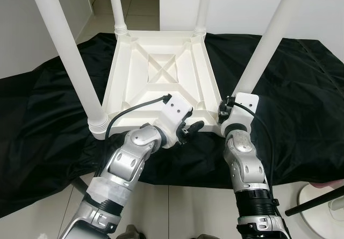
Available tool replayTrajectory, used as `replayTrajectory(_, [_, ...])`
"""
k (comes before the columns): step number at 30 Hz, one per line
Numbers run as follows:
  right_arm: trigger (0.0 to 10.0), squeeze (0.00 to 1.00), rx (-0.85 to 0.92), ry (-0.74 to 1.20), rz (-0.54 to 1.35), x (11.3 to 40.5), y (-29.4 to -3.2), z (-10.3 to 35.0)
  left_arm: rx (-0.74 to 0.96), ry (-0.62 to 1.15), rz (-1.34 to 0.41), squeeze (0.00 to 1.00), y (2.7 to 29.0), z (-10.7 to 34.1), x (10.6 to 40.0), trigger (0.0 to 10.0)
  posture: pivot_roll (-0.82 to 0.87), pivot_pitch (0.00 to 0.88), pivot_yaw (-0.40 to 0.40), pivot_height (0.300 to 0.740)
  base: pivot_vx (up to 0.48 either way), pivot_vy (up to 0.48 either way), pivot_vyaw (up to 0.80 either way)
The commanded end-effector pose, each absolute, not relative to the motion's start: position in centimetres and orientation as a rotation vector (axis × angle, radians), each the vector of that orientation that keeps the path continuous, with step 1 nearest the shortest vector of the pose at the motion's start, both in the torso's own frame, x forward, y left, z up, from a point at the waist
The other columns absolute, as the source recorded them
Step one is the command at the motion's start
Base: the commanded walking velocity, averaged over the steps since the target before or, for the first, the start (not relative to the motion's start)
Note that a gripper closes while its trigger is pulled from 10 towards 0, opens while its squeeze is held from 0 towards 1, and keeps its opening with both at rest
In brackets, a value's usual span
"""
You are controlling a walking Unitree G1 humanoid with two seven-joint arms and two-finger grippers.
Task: Building children table
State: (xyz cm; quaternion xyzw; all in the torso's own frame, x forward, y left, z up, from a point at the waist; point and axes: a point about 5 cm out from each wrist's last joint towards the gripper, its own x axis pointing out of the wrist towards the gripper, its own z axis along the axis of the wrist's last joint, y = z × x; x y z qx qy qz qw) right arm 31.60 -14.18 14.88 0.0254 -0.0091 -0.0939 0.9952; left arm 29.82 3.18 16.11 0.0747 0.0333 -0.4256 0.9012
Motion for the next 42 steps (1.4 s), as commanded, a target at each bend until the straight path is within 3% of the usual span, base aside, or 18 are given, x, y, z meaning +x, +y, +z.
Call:
replayTrajectory(1, [10.0, 0.96, 0.067, -0.029, -0.18, 31.5, -14.0, 15.0, 0.167, 0.05, -0.746, 0.0, 3.8, 16.3, 30.5, 10.0, -0.04, 0.0, 0.006, 0.74, 0.0, 0.0, 0.0])
replayTrajectory(2, [10.0, 1.0, 0.082, -0.058, -0.152, 31.4, -13.8, 15.5, 0.174, 0.046, -0.741, 0.0, 3.8, 16.3, 30.6, 10.0, -0.04, 0.0, 0.003, 0.74, 0.0, 0.0, 0.0])
replayTrajectory(10, [10.0, 1.0, 0.194, -0.074, 0.05, 30.6, -14.4, 15.8, 0.194, 0.048, -0.762, 0.0, 3.8, 15.7, 30.0, 10.0, -0.04, 0.0, -0.003, 0.74, 0.0, 0.0, 0.0])
replayTrajectory(14, [10.0, 1.0, 0.166, -0.068, 0.125, 30.1, -15.4, 15.5, 0.176, 0.05, -0.79, 0.0, 3.7, 15.8, 29.8, 10.0, -0.04, 0.0, -0.006, 0.74, 0.0, 0.0, 0.0])
replayTrajectory(15, [10.0, 0.49, 0.142, -0.069, 0.168, 29.9, -16.1, 15.3, 0.165, 0.045, -0.813, 0.0, 3.6, 15.9, 29.6, 10.0, -0.04, 0.0, -0.006, 0.74, 0.0, 0.0, 0.0])
replayTrajectory(16, [10.0, 0.49, 0.142, -0.069, 0.168, 29.9, -16.1, 15.3, 0.165, 0.045, -0.813, 0.0, 3.6, 15.9, 29.6, 10.0, -0.04, 0.0, -0.006, 0.74, 0.0, 0.0, 0.0])
replayTrajectory(17, [10.0, 0.0, 0.081, -0.064, 0.223, 29.8, -17.0, 15.0, 0.151, 0.039, -0.841, 0.0, 3.4, 16.1, 29.4, 10.0, -0.04, 0.0, -0.002, 0.74, 0.0, 0.0, 0.0])
replayTrajectory(22, [10.0, 0.0, -0.018, -0.03, 0.359, 29.7, -18.9, 14.0, 0.124, 0.031, -0.922, 0.0, 2.8, 16.5, 28.7, 10.0, -0.04, 0.0, 0.007, 0.74, 0.0, 0.0, 0.0])
replayTrajectory(38, [10.0, 0.0, -0.159, 0.031, 0.613, 32.6, -19.4, 13.9, 0.14, 0.013, -0.992, 0.0, 2.1, 17.3, 28.5, 10.0, -0.04, 0.0, 0.027, 0.74, 0.0, 0.0, 0.0])
replayTrajectory(39, [8.7, 0.0, -0.167, 0.047, 0.622, 32.9, -19.5, 13.7, 0.14, 0.011, -0.992, 0.0, 2.1, 17.4, 28.5, 10.0, -0.03, 0.0, 0.023, 0.74, 0.0, 0.0, 0.0])
replayTrajectory(40, [8.7, 0.0, -0.167, 0.047, 0.622, 32.9, -19.5, 13.7, 0.14, 0.011, -0.992, 0.0, 2.1, 17.4, 28.5, 10.0, -0.03, 0.0, 0.023, 0.74, 0.0, 0.0, 0.0])
replayTrajectory(41, [2.1, 0.0, -0.186, 0.073, 0.632, 33.0, -19.7, 13.2, 0.142, 0.008, -0.989, 0.0, 2.0, 17.5, 28.6, 10.0, -0.03, 0.0, 0.02, 0.74, 0.0, 0.0, 0.0])
replayTrajectory(42, [2.1, 0.0, -0.186, 0.073, 0.632, 33.0, -19.7, 13.2, 0.142, 0.008, -0.989, 0.0, 2.0, 17.5, 28.6, 10.0, -0.03, 0.0, 0.02, 0.74, 0.0, 0.0, 0.0])
